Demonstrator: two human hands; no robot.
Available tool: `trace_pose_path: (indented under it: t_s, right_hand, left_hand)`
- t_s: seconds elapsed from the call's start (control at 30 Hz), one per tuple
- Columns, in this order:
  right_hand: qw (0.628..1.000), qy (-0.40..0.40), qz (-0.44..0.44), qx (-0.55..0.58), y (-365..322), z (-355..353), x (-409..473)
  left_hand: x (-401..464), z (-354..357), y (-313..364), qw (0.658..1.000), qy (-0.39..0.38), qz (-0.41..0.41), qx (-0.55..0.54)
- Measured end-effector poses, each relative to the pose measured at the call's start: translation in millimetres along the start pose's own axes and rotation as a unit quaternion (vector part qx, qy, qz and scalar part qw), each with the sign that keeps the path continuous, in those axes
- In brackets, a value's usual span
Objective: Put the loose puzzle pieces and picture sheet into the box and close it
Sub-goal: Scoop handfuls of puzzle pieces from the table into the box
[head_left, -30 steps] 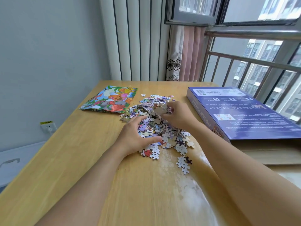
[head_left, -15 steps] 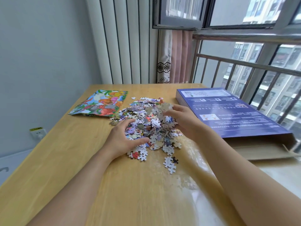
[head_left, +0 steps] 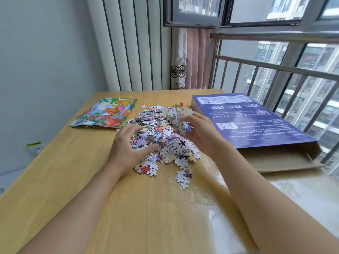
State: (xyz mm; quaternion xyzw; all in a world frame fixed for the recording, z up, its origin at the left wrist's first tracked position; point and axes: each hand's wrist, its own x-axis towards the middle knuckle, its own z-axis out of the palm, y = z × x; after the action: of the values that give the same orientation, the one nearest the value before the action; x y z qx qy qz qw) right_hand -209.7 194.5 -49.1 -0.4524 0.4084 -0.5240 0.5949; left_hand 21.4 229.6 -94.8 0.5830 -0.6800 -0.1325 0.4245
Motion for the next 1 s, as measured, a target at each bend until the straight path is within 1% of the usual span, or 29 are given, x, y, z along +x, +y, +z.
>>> trace_pose_path:
  t_s: [0.07, 0.13, 0.23, 0.3, 0.4, 0.47, 0.57, 0.63, 0.73, 0.87, 0.93, 1.0]
  right_hand:
    - [0.997, -0.018, 0.035, 0.069, -1.0, 0.4, -0.6]
    - [0.991, -0.036, 0.077, 0.101, 0.7, 2.7, -2.0]
    - [0.985, -0.061, 0.109, 0.121, 8.2, 5.8, -2.7]
    - [0.984, -0.069, 0.113, 0.12, 10.7, 7.4, -1.8]
    - [0.984, -0.074, 0.123, 0.102, 11.7, 8.8, -1.8]
    - [0.987, -0.07, 0.127, 0.067, 14.6, 6.3, 0.0]
    - [0.989, -0.049, 0.136, 0.017, 18.7, 4.1, 2.5]
    - [0.987, -0.051, 0.15, 0.02, 20.6, 5.1, 3.7]
    - [0.987, -0.05, 0.151, 0.011, 22.1, 6.9, 3.4]
    - [0.987, -0.047, 0.139, 0.072, 21.0, 6.8, -0.9]
    - [0.983, -0.062, 0.142, 0.103, 19.6, 7.1, -3.1]
    - [0.982, -0.068, 0.141, 0.101, 19.0, 7.5, -3.4]
  left_hand:
    - [3.0, 1.2, 7.8, 0.998, 0.044, 0.027, -0.031]
    - [7.0, 3.3, 20.7, 0.995, 0.048, 0.033, -0.076]
    - [14.7, 11.8, 45.6, 0.986, -0.022, -0.028, -0.162]
    - [19.5, 22.0, 59.3, 0.974, -0.045, -0.067, -0.21]
    - [22.0, 39.4, 74.2, 0.953, -0.022, -0.12, -0.278]
    - [21.9, 52.6, 75.6, 0.94, -0.005, -0.153, -0.305]
    - [20.6, 68.6, 74.3, 0.927, 0.003, -0.175, -0.333]
    - [22.4, 74.1, 74.1, 0.921, 0.014, -0.188, -0.34]
    - [24.8, 76.2, 75.0, 0.924, 0.026, -0.193, -0.33]
    - [25.7, 75.3, 75.1, 0.917, 0.017, -0.199, -0.346]
    - [26.1, 73.3, 72.9, 0.913, 0.034, -0.201, -0.352]
    - [27.0, 72.2, 68.5, 0.914, 0.06, -0.196, -0.35]
